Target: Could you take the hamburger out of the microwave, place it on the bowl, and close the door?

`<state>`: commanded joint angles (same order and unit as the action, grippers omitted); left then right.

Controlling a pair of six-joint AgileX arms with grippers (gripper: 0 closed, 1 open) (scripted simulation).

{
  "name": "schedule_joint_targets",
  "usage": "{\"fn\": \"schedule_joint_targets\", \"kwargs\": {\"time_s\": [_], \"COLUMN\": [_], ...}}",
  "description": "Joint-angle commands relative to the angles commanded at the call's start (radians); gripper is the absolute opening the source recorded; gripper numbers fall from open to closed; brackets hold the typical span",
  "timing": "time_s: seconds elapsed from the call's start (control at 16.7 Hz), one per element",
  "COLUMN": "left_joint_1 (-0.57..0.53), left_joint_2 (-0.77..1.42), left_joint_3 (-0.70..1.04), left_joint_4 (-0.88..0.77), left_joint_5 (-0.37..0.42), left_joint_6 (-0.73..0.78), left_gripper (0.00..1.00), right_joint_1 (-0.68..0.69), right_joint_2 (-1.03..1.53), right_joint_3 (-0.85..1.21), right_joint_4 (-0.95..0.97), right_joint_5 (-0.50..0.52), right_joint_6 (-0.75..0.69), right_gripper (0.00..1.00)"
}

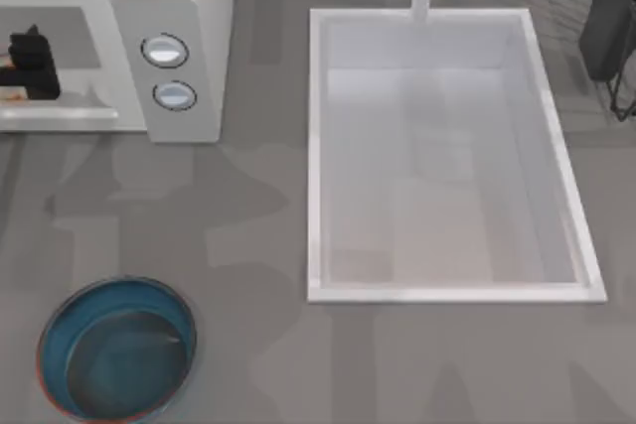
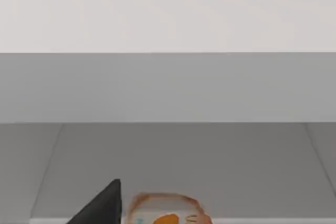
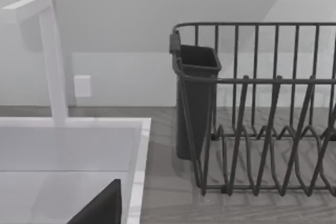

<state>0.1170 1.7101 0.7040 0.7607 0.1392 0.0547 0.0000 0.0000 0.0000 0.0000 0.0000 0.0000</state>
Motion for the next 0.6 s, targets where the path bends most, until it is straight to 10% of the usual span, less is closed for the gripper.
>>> {"fn": "schedule_joint_targets", "kwargs": {"time_s": [0.6], "left_joint_1": [0.049], "left_joint_2": [0.723], "left_joint_3": [0.297], "left_joint_4": [0.321], "left_joint_5": [0.059], "left_joint_6": [0.023], "left_gripper": [1.0], "right_joint_1": [0.0], "right_joint_2": [0.0], "right_joint_3": [0.0], "right_joint_4": [0.0], "right_joint_5": [0.0], "right_joint_6": [0.0], "right_gripper": [1.0]}}
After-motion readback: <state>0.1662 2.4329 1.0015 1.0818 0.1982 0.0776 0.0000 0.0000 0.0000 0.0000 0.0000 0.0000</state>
